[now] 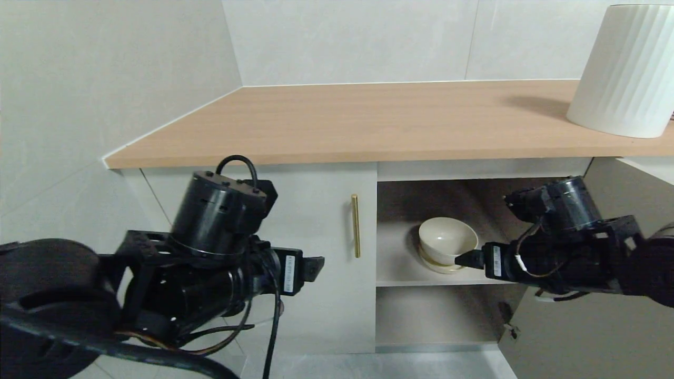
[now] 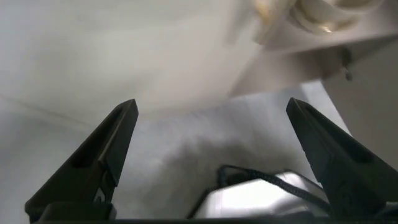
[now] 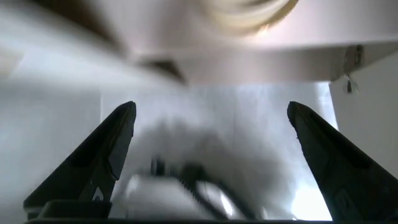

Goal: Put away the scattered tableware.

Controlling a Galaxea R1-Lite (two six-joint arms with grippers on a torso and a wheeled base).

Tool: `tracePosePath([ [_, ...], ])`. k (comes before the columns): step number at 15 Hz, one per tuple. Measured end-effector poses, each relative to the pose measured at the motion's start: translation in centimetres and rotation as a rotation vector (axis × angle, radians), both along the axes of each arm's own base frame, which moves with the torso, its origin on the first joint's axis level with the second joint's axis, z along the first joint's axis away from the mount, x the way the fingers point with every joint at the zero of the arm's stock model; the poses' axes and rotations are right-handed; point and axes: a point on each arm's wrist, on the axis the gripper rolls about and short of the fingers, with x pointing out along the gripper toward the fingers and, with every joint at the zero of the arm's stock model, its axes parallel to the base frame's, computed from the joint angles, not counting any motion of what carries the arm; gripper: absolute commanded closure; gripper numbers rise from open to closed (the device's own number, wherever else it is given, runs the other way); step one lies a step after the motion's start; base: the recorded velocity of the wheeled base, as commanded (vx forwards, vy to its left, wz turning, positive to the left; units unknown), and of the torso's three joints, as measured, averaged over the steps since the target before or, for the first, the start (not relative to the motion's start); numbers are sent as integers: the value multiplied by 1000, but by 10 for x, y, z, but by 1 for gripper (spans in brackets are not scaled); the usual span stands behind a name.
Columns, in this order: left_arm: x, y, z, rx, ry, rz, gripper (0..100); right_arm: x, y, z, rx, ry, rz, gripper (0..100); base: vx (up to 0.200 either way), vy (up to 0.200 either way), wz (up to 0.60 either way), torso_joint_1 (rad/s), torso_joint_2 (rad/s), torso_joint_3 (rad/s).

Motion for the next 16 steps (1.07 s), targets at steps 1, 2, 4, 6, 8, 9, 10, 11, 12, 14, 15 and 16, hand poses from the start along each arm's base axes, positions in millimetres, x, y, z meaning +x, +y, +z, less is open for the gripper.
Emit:
tracePosePath([
  [1,-5,10,5,-4,-17,8,0,-22,-1,10,-9,5,44,0,0,0,0,0,0,0],
  [2,-11,19,9,-10,-30,18,0,-41,-2,17,-17,15,86,0,0,0,0,0,0,0],
  [4,-21,37,12,-21,-46,45,0,-71,-7,23,-22,14,138,0,0,0,0,0,0,0],
  [6,-26,45,15,-34,-63,61,0,-86,-13,26,-16,-3,151,0,0,0,0,0,0,0],
  [8,-28,48,17,-38,-69,66,0,-95,-18,29,-8,-20,155,0,0,0,0,0,0,0],
  [9,-28,48,16,-38,-69,67,0,-97,-19,30,-5,-27,156,0,-200,0,0,2,-2,-7],
  [10,-28,48,14,-34,-62,69,0,-98,-20,31,-4,-31,158,0,-200,0,0,2,-2,-2],
  [11,-28,48,12,-30,-57,70,0,-99,-21,31,-4,-34,159,0,-200,0,0,7,2,-7],
  [12,-28,48,11,-26,-53,71,0,-100,-21,31,-5,-34,159,0,-200,0,0,12,2,7],
  [14,-28,48,10,-24,-49,68,0,-101,-21,31,-4,-37,165,0,-200,0,0,-7,0,0],
  [15,-28,47,9,-22,-47,69,0,-102,-21,31,-4,-37,165,0,-200,0,0,2,2,2],
  [16,-28,47,9,-21,-45,69,0,-102,-21,31,-4,-37,167,0,-200,0,0,-2,2,12],
])
